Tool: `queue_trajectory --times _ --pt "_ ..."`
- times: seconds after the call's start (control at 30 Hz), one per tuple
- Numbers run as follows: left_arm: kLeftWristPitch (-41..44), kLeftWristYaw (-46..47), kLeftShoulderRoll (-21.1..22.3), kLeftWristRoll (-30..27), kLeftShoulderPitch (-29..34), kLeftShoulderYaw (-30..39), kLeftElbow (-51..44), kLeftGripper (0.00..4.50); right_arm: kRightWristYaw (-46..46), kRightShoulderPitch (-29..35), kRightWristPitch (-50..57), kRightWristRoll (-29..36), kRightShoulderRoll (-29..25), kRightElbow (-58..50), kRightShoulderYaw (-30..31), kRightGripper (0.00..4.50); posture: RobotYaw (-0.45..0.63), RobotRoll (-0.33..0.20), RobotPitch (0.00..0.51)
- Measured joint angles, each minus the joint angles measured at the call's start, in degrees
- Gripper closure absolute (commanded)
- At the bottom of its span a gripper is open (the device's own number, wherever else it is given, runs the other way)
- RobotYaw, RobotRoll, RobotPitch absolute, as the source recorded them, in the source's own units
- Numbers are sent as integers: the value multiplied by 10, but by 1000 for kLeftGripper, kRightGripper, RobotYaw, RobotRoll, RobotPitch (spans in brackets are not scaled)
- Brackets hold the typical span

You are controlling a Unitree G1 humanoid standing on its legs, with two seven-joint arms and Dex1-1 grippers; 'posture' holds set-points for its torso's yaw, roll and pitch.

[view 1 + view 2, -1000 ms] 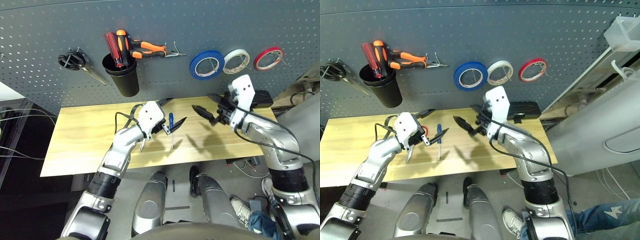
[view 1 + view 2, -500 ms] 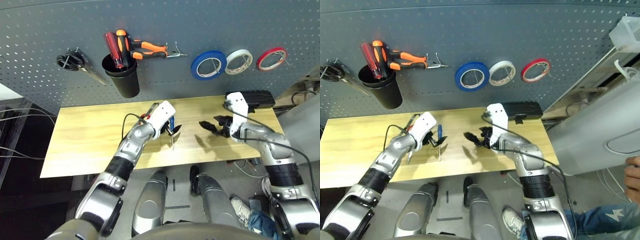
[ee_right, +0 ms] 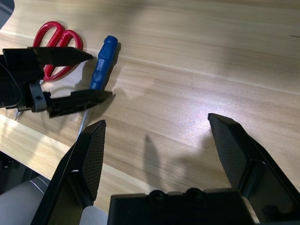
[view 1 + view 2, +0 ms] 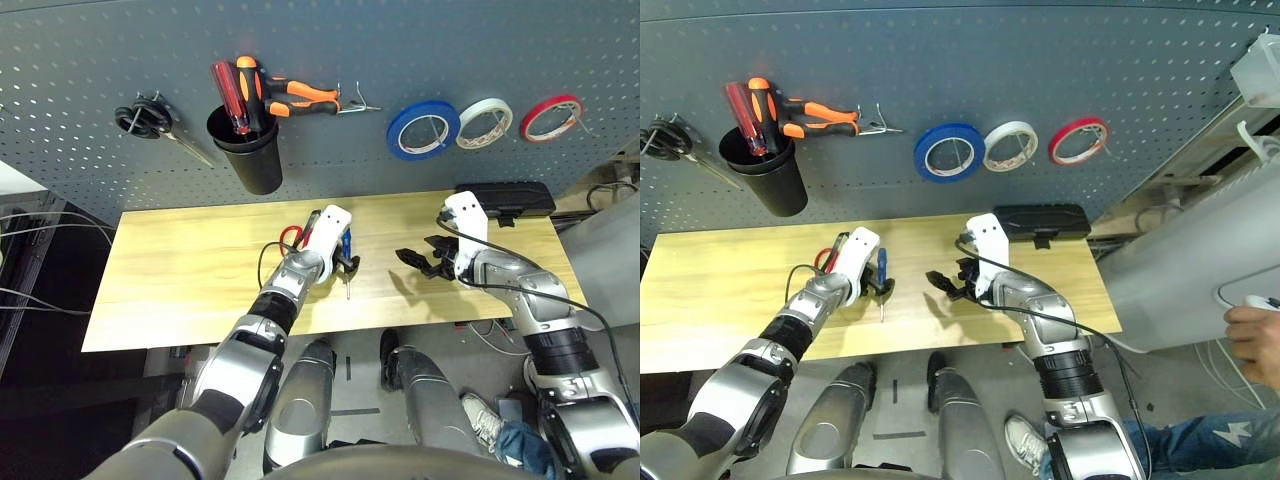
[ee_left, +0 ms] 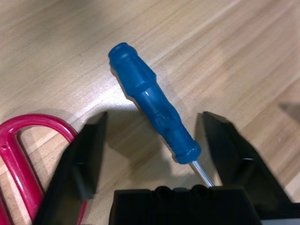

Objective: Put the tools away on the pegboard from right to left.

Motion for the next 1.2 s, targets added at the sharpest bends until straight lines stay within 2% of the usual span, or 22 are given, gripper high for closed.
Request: queue_trajectory --times 0.2,0.27,0.5,0.57,0.7,0.8,1.0,1.2 --pt "-6 2 -12 -3 1 1 -5 3269 -1 -8 -7 -4 0 8 0 0 150 0 271" --pt "-24 -5 -11 -5 13 1 -35 3859 1 -13 -15 -6 -1 11 0 0 154 0 261" --pt "-56 -21 1 -34 94 12 -268 3902 33 -35 -55 -23 -15 40 2 0 170 0 230" --pt "-44 -36 14 -54 139 13 -377 3902 49 -40 -65 -26 -24 53 4 0 179 0 220" --pt "-19 -102 55 -100 188 5 -538 3902 72 -51 -89 -40 -40 79 6 0 184 0 212" --pt "20 -148 86 -143 210 1 -625 3902 85 -63 -103 -45 -43 94 8 0 187 0 209" --pt "110 -186 140 -204 193 6 -713 3902 112 -86 -109 -47 -28 92 25 0 185 0 212" --pt "161 -165 143 -261 127 58 -734 3902 137 -101 -138 -51 -17 79 43 0 188 0 215"
